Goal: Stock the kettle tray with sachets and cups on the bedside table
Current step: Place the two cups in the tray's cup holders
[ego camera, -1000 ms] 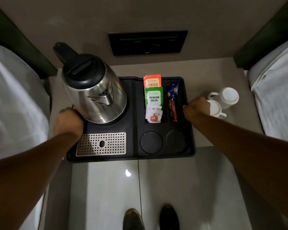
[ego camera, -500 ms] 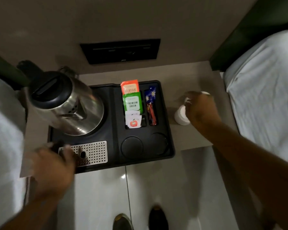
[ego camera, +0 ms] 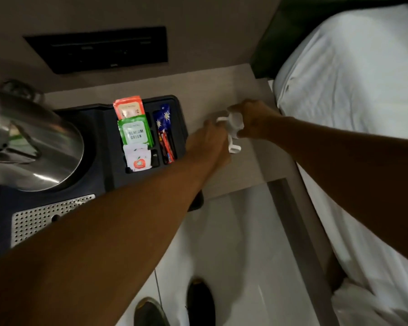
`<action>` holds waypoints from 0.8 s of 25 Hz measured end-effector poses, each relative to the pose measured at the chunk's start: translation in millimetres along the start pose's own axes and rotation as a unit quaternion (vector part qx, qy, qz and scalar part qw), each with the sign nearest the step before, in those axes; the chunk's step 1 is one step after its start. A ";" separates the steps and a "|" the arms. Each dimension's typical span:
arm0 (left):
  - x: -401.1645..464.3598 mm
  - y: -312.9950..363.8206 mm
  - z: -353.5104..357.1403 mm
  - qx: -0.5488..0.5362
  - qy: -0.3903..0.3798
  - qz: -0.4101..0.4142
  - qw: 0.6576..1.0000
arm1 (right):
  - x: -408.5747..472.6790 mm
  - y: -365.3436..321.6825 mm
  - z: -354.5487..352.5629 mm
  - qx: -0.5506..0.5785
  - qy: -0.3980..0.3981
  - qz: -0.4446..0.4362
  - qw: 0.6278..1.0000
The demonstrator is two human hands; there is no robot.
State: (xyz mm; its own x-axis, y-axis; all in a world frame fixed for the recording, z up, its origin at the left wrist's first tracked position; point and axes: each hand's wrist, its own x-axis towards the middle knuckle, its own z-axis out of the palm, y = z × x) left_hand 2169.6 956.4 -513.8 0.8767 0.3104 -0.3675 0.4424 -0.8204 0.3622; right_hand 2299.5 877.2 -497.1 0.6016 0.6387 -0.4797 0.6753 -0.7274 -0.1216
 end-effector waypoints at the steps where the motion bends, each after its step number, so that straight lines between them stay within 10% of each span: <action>1: 2.0 -0.9 1.6 0.000 -0.005 0.005 1.000 | -1.6 0.6 1.5 0.015 0.008 0.002 1.000; 7: -59.6 -37.8 -39.3 -0.047 0.072 0.035 0.996 | -64.1 -21.6 -12.7 0.078 0.132 0.026 0.988; 20: -169.4 -158.2 -1.0 -0.027 0.066 -0.118 0.990 | -126.9 -158.8 77.3 0.157 0.014 0.011 0.988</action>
State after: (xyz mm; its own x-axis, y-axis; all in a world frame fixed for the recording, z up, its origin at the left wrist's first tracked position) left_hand 1951.3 1034.1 -508.0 0.7634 0.5538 -0.3326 0.6441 -0.6920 0.3261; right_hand 2082.9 892.3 -484.1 0.6289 0.6259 -0.4612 0.5000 -0.7799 -0.3766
